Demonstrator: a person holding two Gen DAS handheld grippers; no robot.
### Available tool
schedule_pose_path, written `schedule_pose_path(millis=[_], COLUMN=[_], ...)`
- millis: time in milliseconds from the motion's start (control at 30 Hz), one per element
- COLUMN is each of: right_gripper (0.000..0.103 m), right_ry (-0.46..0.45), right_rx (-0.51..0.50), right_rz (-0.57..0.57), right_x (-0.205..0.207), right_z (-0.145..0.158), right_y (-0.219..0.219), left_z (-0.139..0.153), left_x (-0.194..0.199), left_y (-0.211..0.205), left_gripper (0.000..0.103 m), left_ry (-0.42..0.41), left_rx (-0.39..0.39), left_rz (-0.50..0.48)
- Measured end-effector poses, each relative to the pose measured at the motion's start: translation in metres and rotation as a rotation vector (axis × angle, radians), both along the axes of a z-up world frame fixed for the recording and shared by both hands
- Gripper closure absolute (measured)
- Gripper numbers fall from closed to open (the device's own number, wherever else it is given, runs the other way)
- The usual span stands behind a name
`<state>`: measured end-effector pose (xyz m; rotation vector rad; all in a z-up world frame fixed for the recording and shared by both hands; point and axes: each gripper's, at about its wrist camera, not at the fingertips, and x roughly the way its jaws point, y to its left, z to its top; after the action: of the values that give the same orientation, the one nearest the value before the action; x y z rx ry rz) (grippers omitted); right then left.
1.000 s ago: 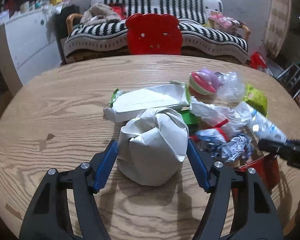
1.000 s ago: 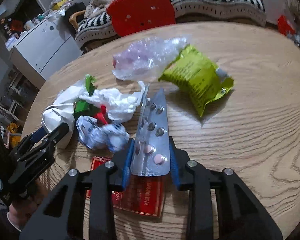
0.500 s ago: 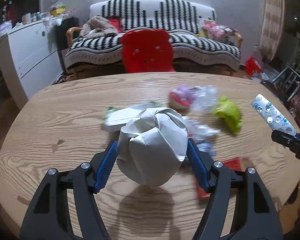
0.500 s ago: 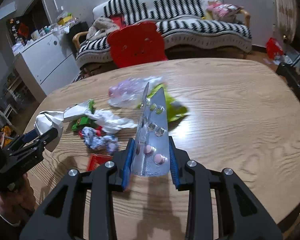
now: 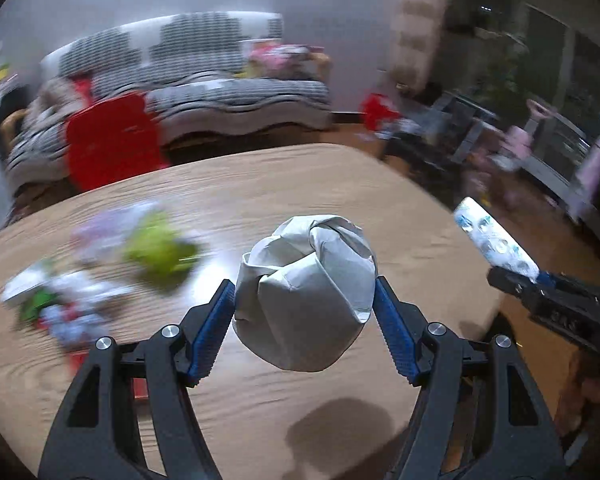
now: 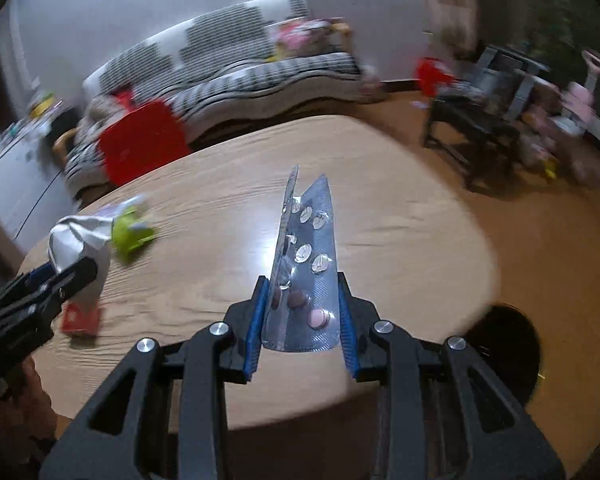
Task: Collect trash
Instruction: 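Carry both items to the black bin and open both grippers to drop them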
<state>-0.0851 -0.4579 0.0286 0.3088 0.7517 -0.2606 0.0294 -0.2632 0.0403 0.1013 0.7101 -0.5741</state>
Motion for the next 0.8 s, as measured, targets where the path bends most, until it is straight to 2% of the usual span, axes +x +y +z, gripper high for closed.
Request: schedule_pose_path(millis=[133, 233, 333, 433, 533, 667, 800], right_gripper=[0.07, 0.07, 0.07, 0.07, 0.07, 0.07, 0.07], right_ry=[-0.005, 0.017, 0.056, 0.097, 0.13, 0.141, 0.145], right_rx=[0.025, 0.055, 0.094, 0.124, 0.176, 0.229, 0.23], right_rz=[-0.137, -0.25, -0.318, -0.357, -0.395, -0.408, -0.404], right_x=[-0.048, -0.09, -0.118, -0.135, -0.147, -0.148, -0.141], right_z=[-0.006, -0.024, -0.045, -0.066, -0.088, -0.099, -0.1], right_y=[-0.069, -0.122, -0.161, -0.187, -0.214, -0.229, -0.225], left_z=[-0.011, -0.023, -0.04, -0.067, -0.088, -0.117, -0.124], left_x=[-0.036, -0.066, -0.098, -0.125, -0.135, -0.139, -0.128], left_y=[-0.08, -0.126, -0.172, -0.217, -0.243, -0.27, -0.291], left_gripper=[0.035, 0.035, 0.035, 0.035, 0.035, 0.035, 0.035], left_ry=[0.032, 0.052, 0.087, 0.11, 0.127, 0.16, 0.182], left_rx=[-0.009, -0.015, -0.021, 0.016, 0.049, 0.089, 0.095], left_rz=[-0.183, -0.311, -0.432, -0.531, -0.575, -0.595, -0.585])
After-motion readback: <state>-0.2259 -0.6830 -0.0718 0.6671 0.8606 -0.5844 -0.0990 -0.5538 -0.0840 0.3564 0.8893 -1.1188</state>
